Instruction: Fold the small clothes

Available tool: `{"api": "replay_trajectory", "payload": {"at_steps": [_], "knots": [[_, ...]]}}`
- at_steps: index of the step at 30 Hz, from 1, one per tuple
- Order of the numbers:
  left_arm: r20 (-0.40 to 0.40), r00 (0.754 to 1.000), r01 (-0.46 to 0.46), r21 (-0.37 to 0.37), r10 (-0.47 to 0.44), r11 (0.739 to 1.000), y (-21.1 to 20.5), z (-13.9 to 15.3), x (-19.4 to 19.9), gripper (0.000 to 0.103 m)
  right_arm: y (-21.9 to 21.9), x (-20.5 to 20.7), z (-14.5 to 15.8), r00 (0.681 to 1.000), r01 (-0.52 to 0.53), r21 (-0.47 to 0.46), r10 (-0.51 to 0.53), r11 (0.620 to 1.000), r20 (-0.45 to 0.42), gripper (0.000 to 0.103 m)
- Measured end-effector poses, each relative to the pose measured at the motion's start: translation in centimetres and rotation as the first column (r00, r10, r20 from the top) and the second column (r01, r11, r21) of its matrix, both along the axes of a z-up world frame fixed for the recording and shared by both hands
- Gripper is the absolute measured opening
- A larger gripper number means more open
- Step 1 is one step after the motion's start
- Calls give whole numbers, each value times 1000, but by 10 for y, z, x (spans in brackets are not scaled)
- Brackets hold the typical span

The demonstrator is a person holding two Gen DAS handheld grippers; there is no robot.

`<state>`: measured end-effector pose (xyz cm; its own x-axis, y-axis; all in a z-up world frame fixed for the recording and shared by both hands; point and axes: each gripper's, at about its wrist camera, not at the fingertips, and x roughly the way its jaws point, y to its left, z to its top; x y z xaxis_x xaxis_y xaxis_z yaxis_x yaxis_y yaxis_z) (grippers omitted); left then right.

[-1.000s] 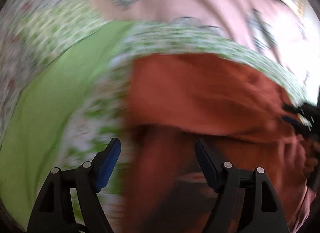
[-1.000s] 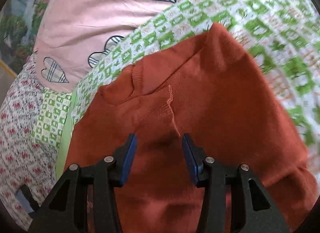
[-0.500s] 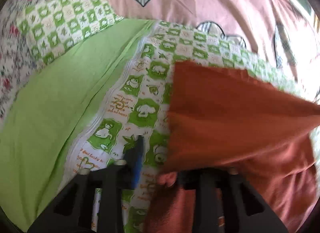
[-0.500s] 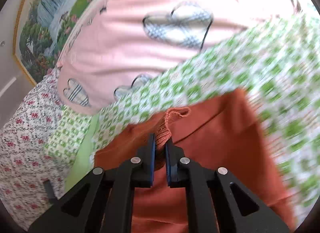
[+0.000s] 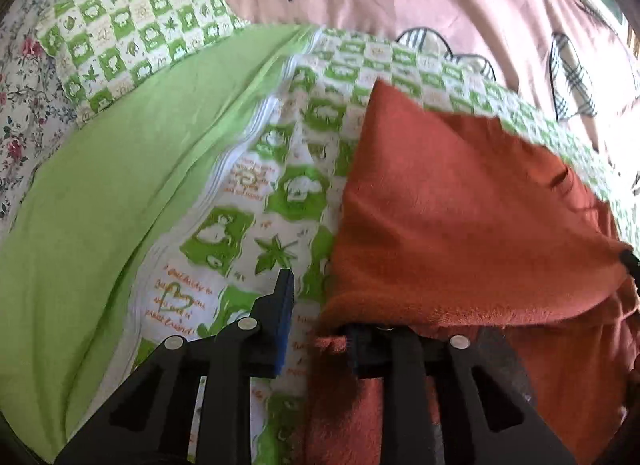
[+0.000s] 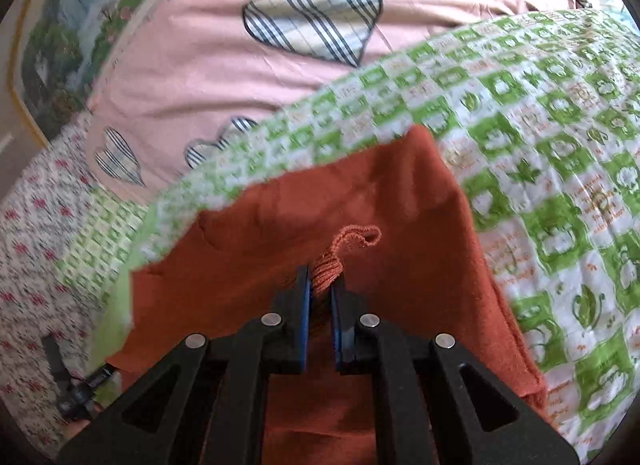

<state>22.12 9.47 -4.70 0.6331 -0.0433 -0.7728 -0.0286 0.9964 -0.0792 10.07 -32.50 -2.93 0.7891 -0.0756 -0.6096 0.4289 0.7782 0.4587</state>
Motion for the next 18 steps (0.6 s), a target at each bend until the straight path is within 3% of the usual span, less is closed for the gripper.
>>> {"api": "replay_trajectory", "payload": {"at_steps": [2,4,7,9,13,18], "knots": [[-25,999,30,1,-30,1000,2,1,-2,35,2,-1,-6,1000,-8,4,8,1000,-15,10],[-22,993,114,-70,-116,991,8,11,-12,36,3,-5,-6,1000,-13,7,13,1000,-5,10],[24,982,187,-145,-186,972,17,30,-21,59,4,-7,-3,1000,-19,-13,19,1000,-4,10],[60,981,190,-170,-183,967,24,43,-14,66,7,-4,-3,999,-30,-30,29,999,-16,10],[53,984,180,-237,-172,955,26,47,35,73,10,-3,-4,999,-45,-26,45,999,-23,10],[-44,979,185,-235,-201,954,7,24,105,73,12,-5,0,998,-54,-12,54,998,-12,14]]}}
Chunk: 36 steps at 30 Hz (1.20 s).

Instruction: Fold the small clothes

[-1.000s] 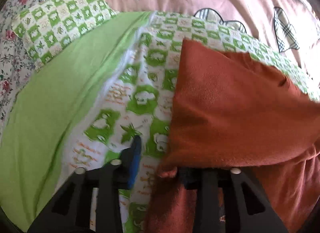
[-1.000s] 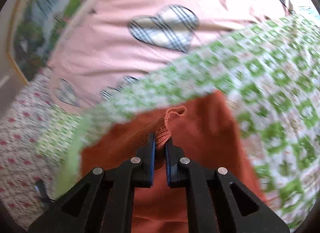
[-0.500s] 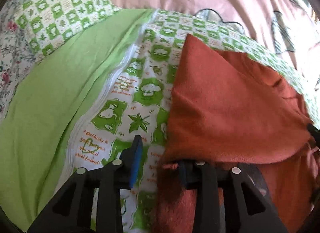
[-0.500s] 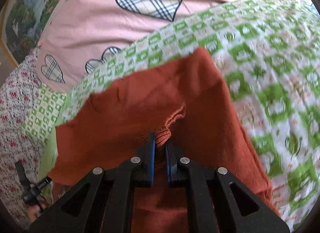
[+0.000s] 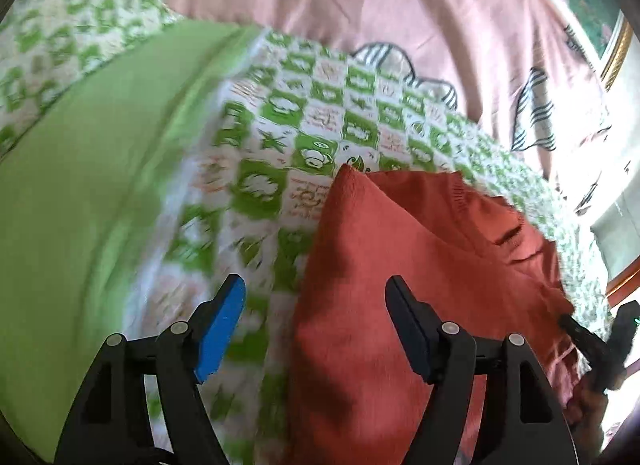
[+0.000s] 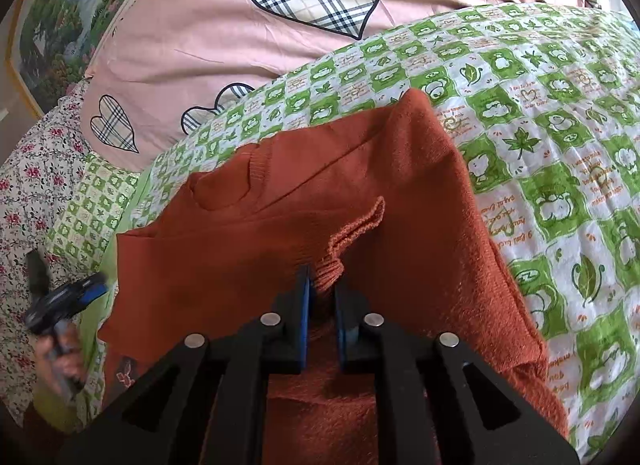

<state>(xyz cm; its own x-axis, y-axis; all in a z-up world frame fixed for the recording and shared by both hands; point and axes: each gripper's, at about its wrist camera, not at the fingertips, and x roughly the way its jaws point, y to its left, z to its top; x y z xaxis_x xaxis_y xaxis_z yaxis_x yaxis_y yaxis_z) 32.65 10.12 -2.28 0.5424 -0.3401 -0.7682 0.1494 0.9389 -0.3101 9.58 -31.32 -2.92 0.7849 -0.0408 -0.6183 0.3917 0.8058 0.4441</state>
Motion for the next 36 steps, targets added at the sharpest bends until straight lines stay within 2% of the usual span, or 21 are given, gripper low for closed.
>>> {"api": "replay_trajectory", "payload": {"at_steps": [1,2,3,4,5,7,10,12,15,17,22,23,26,28,30,31,33,34,36], "knots": [[-10,1000,16,8,-16,1000,-5,-5,9,73,0,1,1,1000,0,-2,0,1000,-2,14],[-19,1000,24,22,-24,999,-10,-10,16,66,1,1,1,1000,-1,-5,1,1000,-5,14],[-26,999,32,30,-32,999,-13,-16,20,53,1,3,0,1000,-6,-7,6,1000,-11,14],[-39,998,58,19,-57,998,-15,-21,23,9,2,5,-1,1000,-10,-10,10,1000,-17,14],[-49,996,73,1,-73,997,-16,-25,24,7,3,8,-2,999,-17,-17,17,1000,-29,14],[6,999,44,-1,-44,999,-9,-19,19,3,10,13,-1,998,-40,-39,38,998,-45,12],[67,997,-27,-70,32,997,16,-10,13,3,21,12,14,996,-74,-57,76,996,39,11],[42,998,-53,-66,56,996,24,-17,19,3,26,15,17,994,-89,-74,94,993,54,11],[25,998,-50,-22,50,999,22,-26,22,3,28,24,7,997,-77,-100,76,992,-10,11],[35,998,-55,-9,55,998,21,-26,22,3,24,24,-1,997,-65,-78,63,995,-33,11],[-6,994,-106,-55,106,993,34,-26,23,3,17,20,1,999,-50,-59,50,997,-10,11],[-9,995,-95,-85,94,992,38,-22,19,3,18,21,1,999,-53,-64,52,997,-13,11],[27,996,-83,-37,84,996,33,-8,5,5,19,23,-2,998,-59,-67,57,996,-36,11],[49,997,-52,-70,55,996,32,3,-14,5,17,23,-7,997,-49,-54,46,997,-60,11],[80,996,-24,-38,27,999,24,11,-37,5,15,19,-7,997,-25,-42,22,999,-73,14],[86,996,-11,-10,12,1000,19,13,-48,5,16,16,-5,997,-5,-53,1,999,-82,19],[96,995,22,38,-25,999,6,12,-70,5,22,5,9,989,88,-171,-106,981,-100,23],[99,994,29,74,-36,997,1,10,-78,5,25,-1,17,990,107,-204,-123,973,-66,23],[103,994,32,150,-48,988,-10,3,-93,5,33,-5,30,996,83,-205,-86,975,-3,23]]}}
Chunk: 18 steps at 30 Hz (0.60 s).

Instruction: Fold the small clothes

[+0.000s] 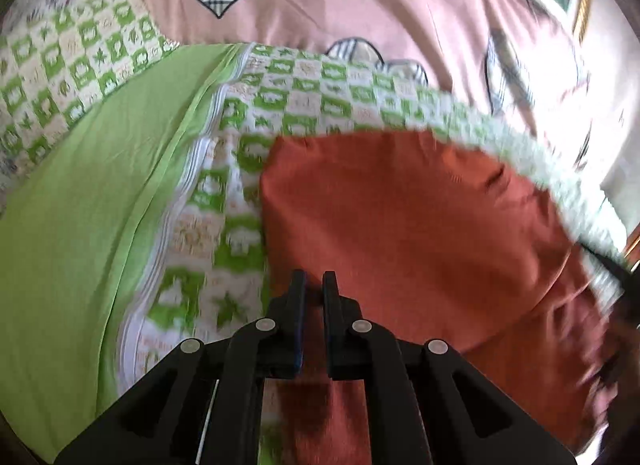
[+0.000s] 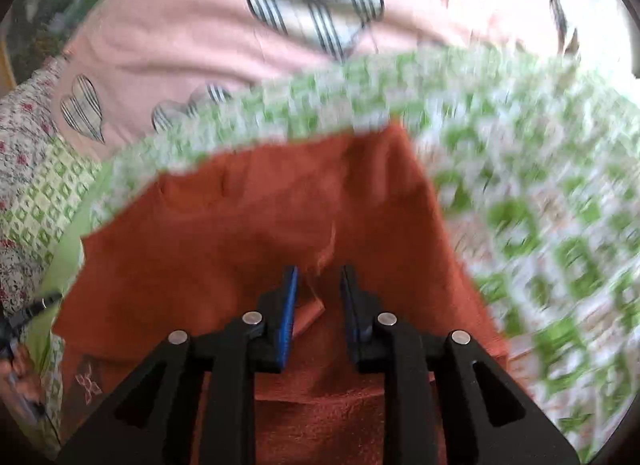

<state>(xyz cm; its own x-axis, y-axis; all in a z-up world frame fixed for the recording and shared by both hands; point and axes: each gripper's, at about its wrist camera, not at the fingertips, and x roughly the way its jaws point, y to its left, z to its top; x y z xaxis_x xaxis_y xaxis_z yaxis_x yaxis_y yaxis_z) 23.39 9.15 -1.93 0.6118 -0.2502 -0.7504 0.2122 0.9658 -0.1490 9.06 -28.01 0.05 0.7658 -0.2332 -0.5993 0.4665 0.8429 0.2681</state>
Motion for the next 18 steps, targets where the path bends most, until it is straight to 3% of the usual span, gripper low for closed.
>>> {"api": "replay_trajectory", "payload": {"at_steps": [2,4,8,9,10,13,18], "knots": [[-23,1000,-9,36,10,999,-5,-12,-2,5,10,10,2,990,-139,70,137,988,37,23],[-57,998,-11,35,13,999,-3,-23,0,5,17,25,-6,979,-201,99,203,974,-8,23],[-75,997,-8,36,11,999,0,-29,2,9,-1,40,-43,968,-103,125,128,987,-214,19],[-77,997,-9,55,13,998,-1,-28,1,11,-10,33,-47,972,-82,139,110,987,-207,6],[-79,997,-10,72,16,997,-2,-27,-1,11,-13,29,-46,975,-67,143,96,987,-203,1],[-70,997,-14,77,19,997,0,-16,-20,12,-11,10,-27,984,-43,127,64,991,-169,7],[-82,996,-32,13,33,999,14,1,-72,38,6,-35,3,991,-102,127,112,987,-74,10]]}}
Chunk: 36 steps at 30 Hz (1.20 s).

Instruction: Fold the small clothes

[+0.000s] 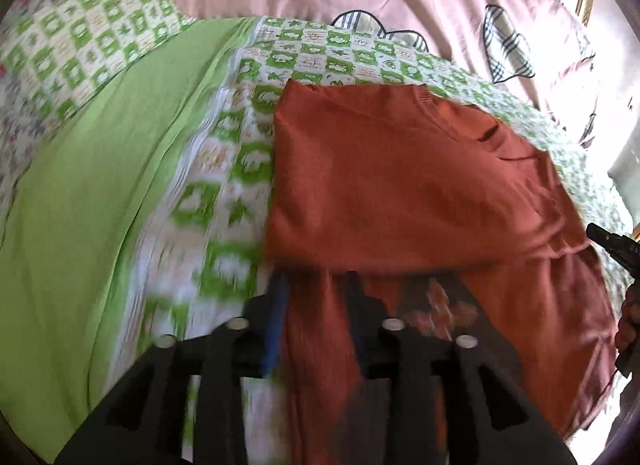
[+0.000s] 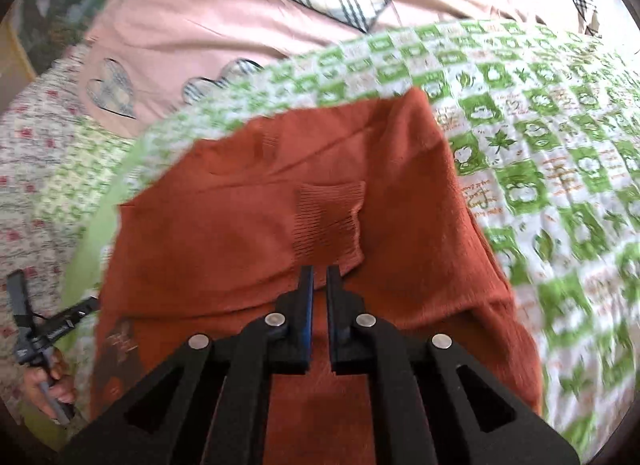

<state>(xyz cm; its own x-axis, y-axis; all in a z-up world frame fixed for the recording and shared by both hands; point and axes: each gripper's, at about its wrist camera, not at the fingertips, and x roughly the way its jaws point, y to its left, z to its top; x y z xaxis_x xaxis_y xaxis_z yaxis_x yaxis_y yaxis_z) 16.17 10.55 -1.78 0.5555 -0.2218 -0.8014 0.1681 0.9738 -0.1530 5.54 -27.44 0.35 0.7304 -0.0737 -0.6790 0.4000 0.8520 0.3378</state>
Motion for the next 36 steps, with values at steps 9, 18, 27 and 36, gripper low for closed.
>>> {"api": "replay_trajectory", "payload": {"at_steps": [9,18,27,36], "knots": [[-60,997,-40,-28,38,999,29,-8,-100,56,31,-88,-1,1000,-1,-12,1,1000,11,48],[-124,992,3,-122,-18,993,27,-33,-164,55,44,-171,-13,999,17,26,-18,1000,41,48],[-129,987,74,-187,-99,980,18,-41,-197,48,37,-229,-25,999,42,42,-43,998,23,50],[-155,973,131,-230,-169,964,12,-55,-210,48,44,-244,-50,998,-68,104,67,992,13,52]]}}
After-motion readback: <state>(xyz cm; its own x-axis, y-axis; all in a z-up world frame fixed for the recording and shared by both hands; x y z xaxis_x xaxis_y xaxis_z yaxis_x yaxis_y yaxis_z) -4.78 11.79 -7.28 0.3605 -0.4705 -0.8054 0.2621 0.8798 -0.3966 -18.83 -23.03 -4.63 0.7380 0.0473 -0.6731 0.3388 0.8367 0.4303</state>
